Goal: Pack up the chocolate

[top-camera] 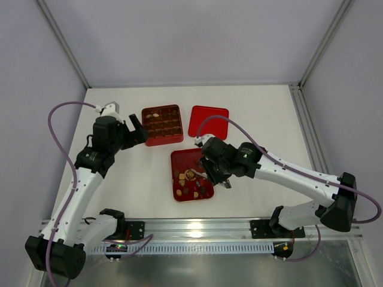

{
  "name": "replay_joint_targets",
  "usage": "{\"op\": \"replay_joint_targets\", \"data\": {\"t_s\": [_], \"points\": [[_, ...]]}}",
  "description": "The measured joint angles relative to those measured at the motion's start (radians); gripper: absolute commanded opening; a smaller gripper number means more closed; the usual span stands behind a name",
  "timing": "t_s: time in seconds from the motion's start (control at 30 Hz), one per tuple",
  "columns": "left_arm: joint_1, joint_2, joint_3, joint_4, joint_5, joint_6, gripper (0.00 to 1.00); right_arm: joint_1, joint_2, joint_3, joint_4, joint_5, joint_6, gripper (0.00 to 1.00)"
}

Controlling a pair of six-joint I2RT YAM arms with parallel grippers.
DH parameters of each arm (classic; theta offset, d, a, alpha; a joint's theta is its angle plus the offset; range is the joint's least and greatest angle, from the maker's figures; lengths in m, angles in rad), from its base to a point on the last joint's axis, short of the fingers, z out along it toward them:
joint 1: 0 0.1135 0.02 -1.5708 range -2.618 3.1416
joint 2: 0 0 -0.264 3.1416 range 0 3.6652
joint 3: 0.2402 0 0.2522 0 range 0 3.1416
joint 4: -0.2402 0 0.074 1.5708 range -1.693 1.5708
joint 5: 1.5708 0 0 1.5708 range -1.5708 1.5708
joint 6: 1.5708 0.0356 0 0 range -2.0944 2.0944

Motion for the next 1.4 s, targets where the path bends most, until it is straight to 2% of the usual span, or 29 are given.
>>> {"op": "replay_joint_targets", "data": {"t_s": [0.7,1.4], "points": [[0.0,0.004,0.0,0.0,0.004,0.0,1.0,0.022,0.062,-0.008,0.002,-0.018,-0.001,0.43],[0.0,0.004,0.0,0.0,0.004,0.0,1.0,0.022,0.096,-0.009,0.008,-0.031,-0.008,0.33]]}}
